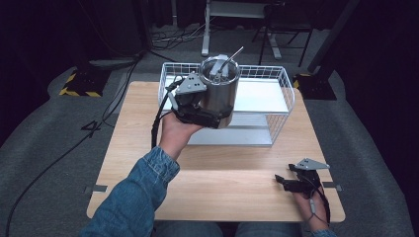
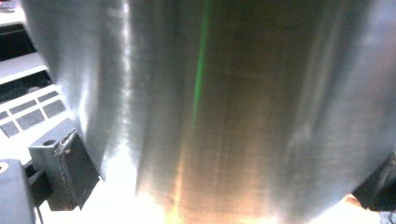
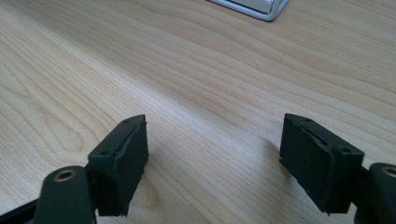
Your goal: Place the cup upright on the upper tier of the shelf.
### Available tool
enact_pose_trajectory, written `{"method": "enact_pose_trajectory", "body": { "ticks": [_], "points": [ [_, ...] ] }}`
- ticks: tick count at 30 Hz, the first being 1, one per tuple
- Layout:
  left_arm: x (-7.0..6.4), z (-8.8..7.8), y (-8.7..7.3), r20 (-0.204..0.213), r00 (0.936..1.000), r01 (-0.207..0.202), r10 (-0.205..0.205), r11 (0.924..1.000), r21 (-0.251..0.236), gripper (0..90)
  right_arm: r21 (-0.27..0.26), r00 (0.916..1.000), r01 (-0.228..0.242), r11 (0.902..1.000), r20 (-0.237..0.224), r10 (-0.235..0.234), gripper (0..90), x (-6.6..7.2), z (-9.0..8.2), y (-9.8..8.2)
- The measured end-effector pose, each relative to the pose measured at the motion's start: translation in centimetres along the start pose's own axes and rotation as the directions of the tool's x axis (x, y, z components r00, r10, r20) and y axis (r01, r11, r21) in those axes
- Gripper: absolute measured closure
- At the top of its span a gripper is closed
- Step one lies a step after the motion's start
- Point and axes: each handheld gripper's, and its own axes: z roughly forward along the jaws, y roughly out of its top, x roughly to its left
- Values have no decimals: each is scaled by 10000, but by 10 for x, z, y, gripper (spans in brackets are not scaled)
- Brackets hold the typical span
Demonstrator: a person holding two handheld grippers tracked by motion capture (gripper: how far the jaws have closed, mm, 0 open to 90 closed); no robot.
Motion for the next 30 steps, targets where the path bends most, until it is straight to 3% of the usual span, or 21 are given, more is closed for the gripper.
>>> {"method": "enact_pose_trajectory", "body": {
  "ticks": [7, 16, 19, 23, 30],
  "points": [
    [16, 13, 8, -293, 9987, 419, -422, 9991, -118, 37, 15, 10000, -28, 10000, 12, 28, 242, 1, 0, 0],
    [41, 31, 17, -786, 9909, 1091, -1091, 9940, -42, 37, 7, 10000, 14, 10000, -14, -14, 248, 0, 0, 0],
    [47, 38, 20, -954, 9884, 1176, -1180, 9930, -99, 37, 6, 10000, 14, 10000, -14, -14, 249, 0, 0, 0],
    [52, 47, 23, -1304, 9864, 989, -1002, 9950, -164, 36, 1, 10000, -2, 10000, -11, 2, 249, 1, 0, 0],
    [61, 62, 23, -1576, 9791, 1237, -1287, 9915, -412, 36, -3, 10000, -7, 10000, -12, 7, 249, 1, 0, 0]
  ]
}}
